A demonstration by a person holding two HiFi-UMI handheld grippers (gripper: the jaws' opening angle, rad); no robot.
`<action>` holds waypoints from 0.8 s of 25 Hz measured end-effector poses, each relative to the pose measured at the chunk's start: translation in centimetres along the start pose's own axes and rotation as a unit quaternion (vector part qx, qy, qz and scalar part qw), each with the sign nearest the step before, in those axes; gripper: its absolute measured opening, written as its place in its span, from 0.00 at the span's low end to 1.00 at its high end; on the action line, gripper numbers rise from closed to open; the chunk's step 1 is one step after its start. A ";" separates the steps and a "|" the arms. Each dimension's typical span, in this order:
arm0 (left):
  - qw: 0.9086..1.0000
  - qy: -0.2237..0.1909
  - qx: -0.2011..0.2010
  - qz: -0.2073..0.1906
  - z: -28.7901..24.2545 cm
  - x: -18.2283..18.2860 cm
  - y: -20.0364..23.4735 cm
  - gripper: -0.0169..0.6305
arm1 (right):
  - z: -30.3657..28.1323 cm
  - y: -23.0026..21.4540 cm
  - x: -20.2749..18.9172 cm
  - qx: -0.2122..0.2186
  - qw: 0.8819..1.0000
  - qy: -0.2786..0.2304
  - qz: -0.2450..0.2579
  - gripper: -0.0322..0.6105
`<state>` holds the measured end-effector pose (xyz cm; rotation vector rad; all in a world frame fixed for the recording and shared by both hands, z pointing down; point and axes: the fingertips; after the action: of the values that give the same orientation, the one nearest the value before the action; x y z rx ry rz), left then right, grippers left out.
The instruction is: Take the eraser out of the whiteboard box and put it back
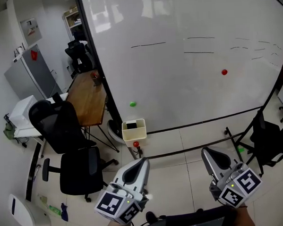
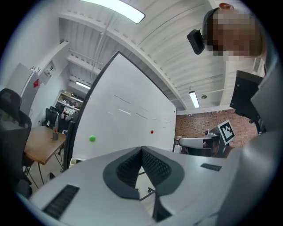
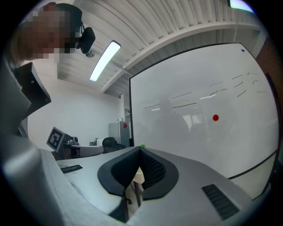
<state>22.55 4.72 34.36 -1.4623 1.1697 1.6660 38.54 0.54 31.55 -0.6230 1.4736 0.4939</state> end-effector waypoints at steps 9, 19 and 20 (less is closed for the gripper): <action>1.000 -0.007 -0.003 -0.005 -8.0 -0.9 -12.5 0.06 | 10.4 -9.1 0.6 0.003 1.000 0.014 0.001 0.09; 1.000 0.007 -0.015 -0.022 -8.4 -1.4 -15.6 0.06 | 13.0 -11.0 1.5 -0.016 1.000 -0.006 0.000 0.09; 1.000 0.006 -0.014 -0.023 -8.3 -1.2 -15.5 0.06 | 13.0 -10.9 1.6 -0.017 1.000 -0.008 -0.002 0.09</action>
<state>40.02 3.72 32.31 -1.5076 1.1149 1.6506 55.53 0.76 30.77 -0.6477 1.4519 0.5209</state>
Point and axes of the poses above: the fingertips, and each gripper's own axes: z backward along the fingers, y to its left, x out of its top, and after that the axes turned 1 degree about z, right-handed
